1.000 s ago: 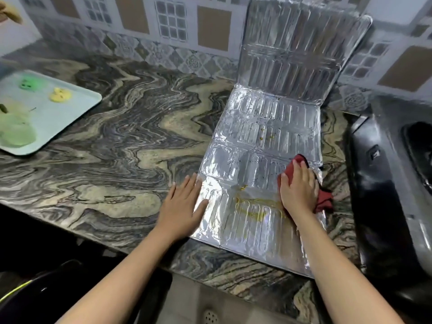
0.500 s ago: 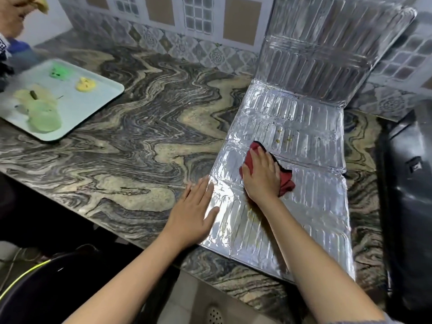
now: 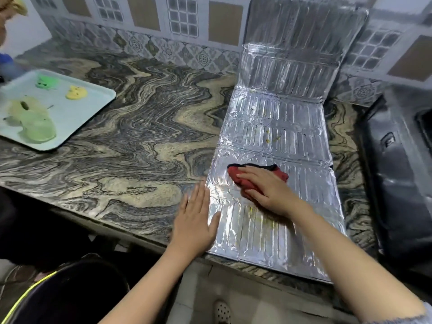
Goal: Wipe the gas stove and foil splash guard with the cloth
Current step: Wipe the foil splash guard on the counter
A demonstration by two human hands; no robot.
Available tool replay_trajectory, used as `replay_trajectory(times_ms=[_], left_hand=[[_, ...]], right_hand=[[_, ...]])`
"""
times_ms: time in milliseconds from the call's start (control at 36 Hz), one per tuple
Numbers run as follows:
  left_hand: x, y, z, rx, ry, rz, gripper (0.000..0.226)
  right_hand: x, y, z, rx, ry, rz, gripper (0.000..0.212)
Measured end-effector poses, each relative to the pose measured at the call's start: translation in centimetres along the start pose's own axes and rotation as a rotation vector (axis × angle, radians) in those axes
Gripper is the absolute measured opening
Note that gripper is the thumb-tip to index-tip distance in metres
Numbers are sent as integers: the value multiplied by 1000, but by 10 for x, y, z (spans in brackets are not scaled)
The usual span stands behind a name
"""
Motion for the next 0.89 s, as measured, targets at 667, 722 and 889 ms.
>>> replay_trajectory(times_ms=[667, 722, 889], left_hand=[[0, -72, 4, -159, -48, 8, 86], [0, -78, 5, -164, -67, 8, 80], [9, -83, 10, -174, -172, 33, 60]], right_hand=[[-52, -171, 52, -1063, 36, -532, 49], [-57, -165, 67, -1051, 54, -511, 49], [-69, -139, 108, -941, 83, -431, 49]])
Point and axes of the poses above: each hand's wrist, its own y-axis towards the middle knuckle, its own x-axis out of the back of the hand, z = x × y, the point moved 4 cm from there along y, towards the middle knuckle, and after that the axes turned 12 degrees about -x, right-handed, at the moved point
